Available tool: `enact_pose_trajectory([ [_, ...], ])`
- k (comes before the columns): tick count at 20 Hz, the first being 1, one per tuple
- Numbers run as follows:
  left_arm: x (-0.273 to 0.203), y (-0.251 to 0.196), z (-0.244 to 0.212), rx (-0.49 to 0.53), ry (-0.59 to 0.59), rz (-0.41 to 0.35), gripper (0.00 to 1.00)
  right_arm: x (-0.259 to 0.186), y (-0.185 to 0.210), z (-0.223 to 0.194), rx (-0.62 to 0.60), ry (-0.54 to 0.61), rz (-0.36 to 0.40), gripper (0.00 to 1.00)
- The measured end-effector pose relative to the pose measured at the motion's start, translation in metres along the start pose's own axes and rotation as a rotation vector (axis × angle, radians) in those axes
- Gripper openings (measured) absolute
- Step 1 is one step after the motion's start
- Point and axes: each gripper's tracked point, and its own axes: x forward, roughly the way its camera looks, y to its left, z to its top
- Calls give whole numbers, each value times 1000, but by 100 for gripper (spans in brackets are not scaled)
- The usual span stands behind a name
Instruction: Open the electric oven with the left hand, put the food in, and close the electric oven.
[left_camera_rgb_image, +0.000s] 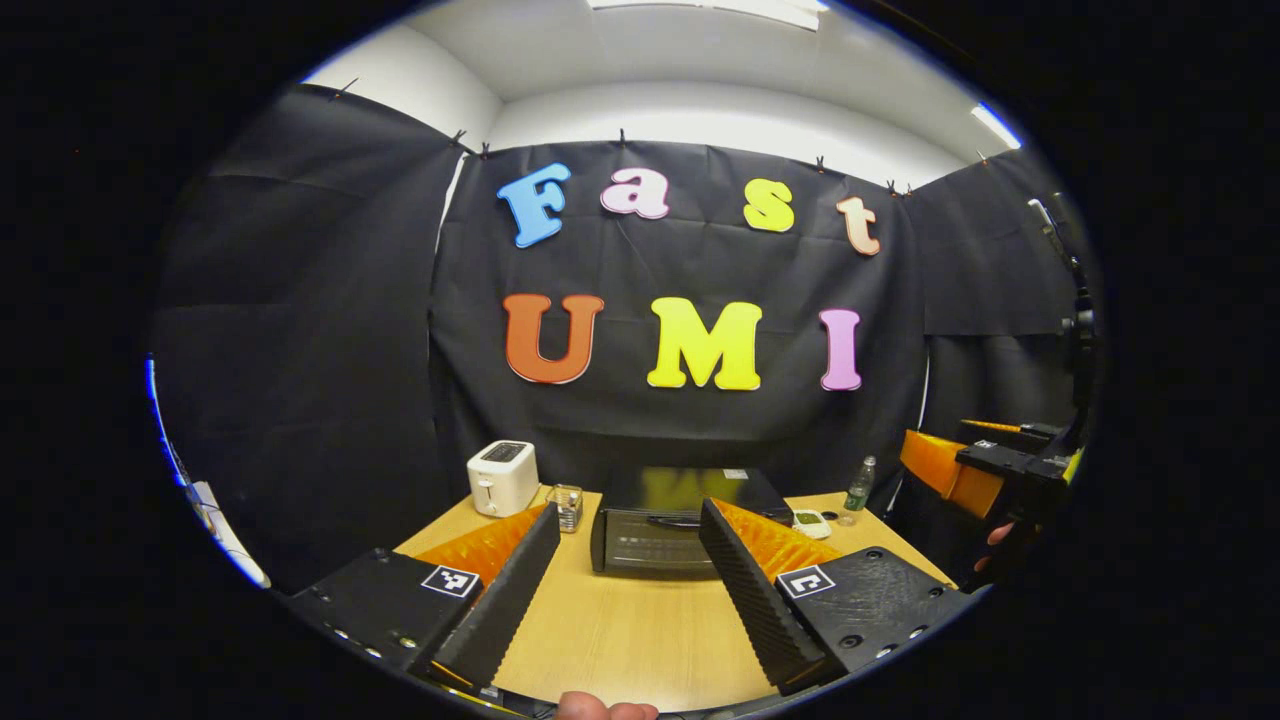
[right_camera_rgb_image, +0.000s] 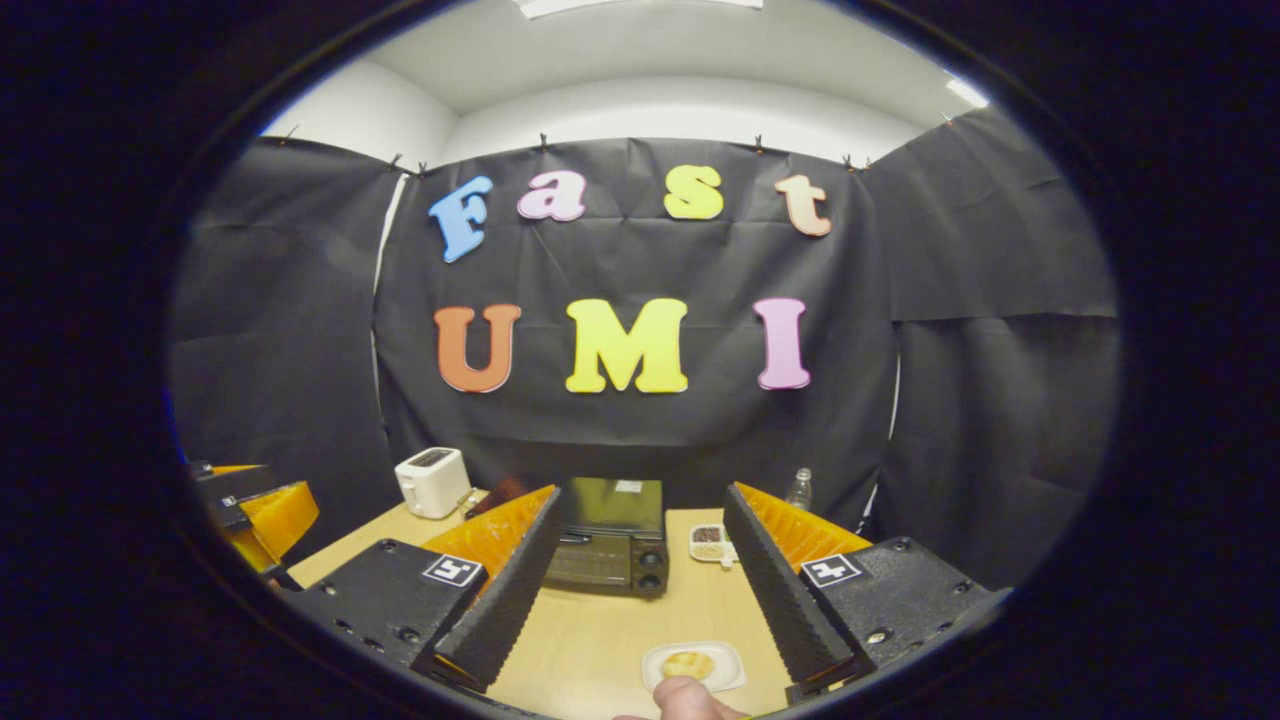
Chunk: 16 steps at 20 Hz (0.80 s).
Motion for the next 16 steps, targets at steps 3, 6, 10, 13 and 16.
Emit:
enact_pose_trajectory([
  [3,30,-26,-6,-10,16,-36,93,6,-37,-5,-16,5,-48,100],
  [6,65,-55,-23,-5,57,-86,93,8,-87,-13,-19,7,-135,100],
  [10,117,-76,-48,38,92,-126,93,1,-140,-22,18,20,-224,100],
  [13,163,-79,-77,23,139,-123,92,-9,-178,-28,18,29,-301,100],
  [16,207,-77,-96,11,168,-109,93,-13,-198,-39,28,58,-350,100],
])
